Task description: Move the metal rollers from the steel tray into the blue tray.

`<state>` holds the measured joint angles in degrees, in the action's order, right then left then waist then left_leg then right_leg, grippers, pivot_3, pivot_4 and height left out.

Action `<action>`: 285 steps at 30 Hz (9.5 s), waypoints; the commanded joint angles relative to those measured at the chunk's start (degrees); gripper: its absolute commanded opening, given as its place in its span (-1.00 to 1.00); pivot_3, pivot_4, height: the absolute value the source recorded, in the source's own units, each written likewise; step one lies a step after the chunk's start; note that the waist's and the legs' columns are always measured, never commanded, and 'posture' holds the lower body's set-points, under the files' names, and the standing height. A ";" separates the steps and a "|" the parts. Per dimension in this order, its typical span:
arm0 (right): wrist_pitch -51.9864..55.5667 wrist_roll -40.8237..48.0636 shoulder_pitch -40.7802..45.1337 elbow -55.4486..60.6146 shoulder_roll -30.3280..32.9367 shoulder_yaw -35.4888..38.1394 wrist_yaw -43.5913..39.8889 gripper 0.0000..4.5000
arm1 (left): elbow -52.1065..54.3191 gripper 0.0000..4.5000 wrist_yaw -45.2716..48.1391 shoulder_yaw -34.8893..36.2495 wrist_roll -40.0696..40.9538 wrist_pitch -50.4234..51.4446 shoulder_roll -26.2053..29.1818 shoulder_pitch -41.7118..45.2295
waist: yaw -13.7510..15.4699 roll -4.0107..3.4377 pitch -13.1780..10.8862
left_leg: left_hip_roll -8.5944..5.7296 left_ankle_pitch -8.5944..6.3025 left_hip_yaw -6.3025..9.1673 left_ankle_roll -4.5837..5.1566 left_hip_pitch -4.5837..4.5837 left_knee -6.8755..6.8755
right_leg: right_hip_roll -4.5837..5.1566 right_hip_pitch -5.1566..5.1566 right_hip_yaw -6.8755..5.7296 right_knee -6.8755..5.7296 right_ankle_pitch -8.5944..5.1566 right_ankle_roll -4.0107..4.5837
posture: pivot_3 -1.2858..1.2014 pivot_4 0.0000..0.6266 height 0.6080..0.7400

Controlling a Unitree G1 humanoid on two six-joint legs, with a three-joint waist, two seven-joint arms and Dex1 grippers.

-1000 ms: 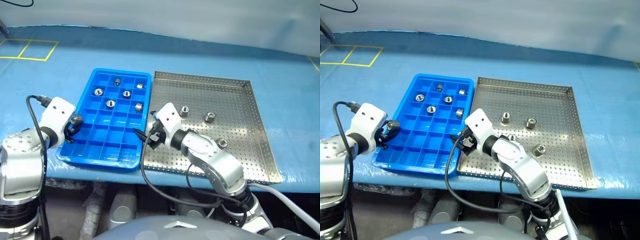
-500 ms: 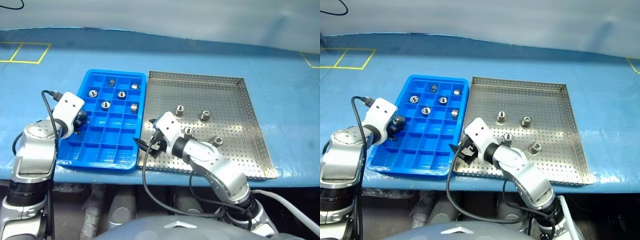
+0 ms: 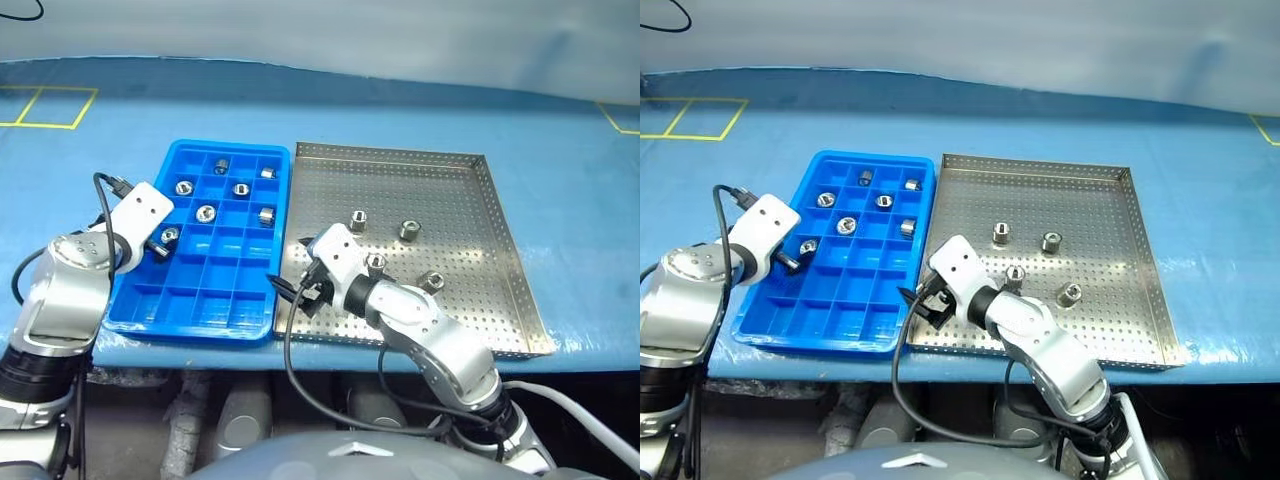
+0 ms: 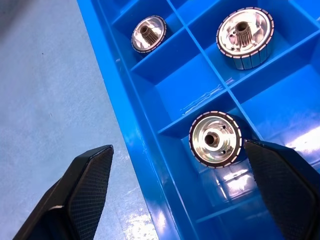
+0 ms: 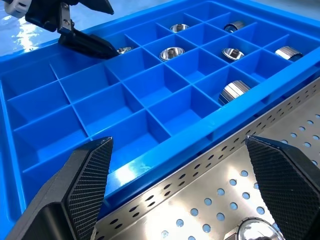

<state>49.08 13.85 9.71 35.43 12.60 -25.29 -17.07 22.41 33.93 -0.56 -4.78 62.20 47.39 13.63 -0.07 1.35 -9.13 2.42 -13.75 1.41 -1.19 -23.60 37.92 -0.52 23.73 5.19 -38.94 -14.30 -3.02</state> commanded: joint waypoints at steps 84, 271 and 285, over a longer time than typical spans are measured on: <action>0.00 1.41 2.02 2.78 1.22 -0.18 -1.74 1.00 | -3.85 -0.25 41.65 -1.36 -0.59 -29.34 6.13 13.25 | -3.02 -0.07 -0.06 | 0.09 -0.04 0.00 0.16 -0.07 -0.05 | -0.13 0.10 0.14 -0.06 -0.11 0.02 | 0.13 -0.52 1.00; 8.03 1.12 -3.17 10.66 15.84 18.69 -0.46 1.00 | 2.43 0.61 8.55 -7.88 16.51 -24.91 -28.46 10.10 | -2.14 -0.45 0.09 | -0.09 0.07 0.26 0.12 -0.07 0.28 | 0.01 -0.24 -0.14 0.01 0.12 -0.19 | 0.01 -0.52 1.00; 29.46 -0.69 18.02 -10.42 18.81 22.93 2.35 1.00 | 7.99 0.61 6.37 -19.57 17.49 -24.22 -27.95 1.04 | -4.09 -0.47 0.08 | -0.09 0.21 -0.19 0.35 0.13 0.18 | -0.07 -0.20 0.37 0.05 0.23 -0.43 | 0.00 -0.52 1.00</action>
<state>76.97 14.17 25.57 26.98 31.90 -2.45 -16.06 27.69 40.61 -19.90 12.37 38.67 19.33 14.20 -4.16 0.88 -9.04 2.33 -13.51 1.19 -0.79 -23.47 38.08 -0.59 23.55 5.58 -38.90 -14.05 -3.45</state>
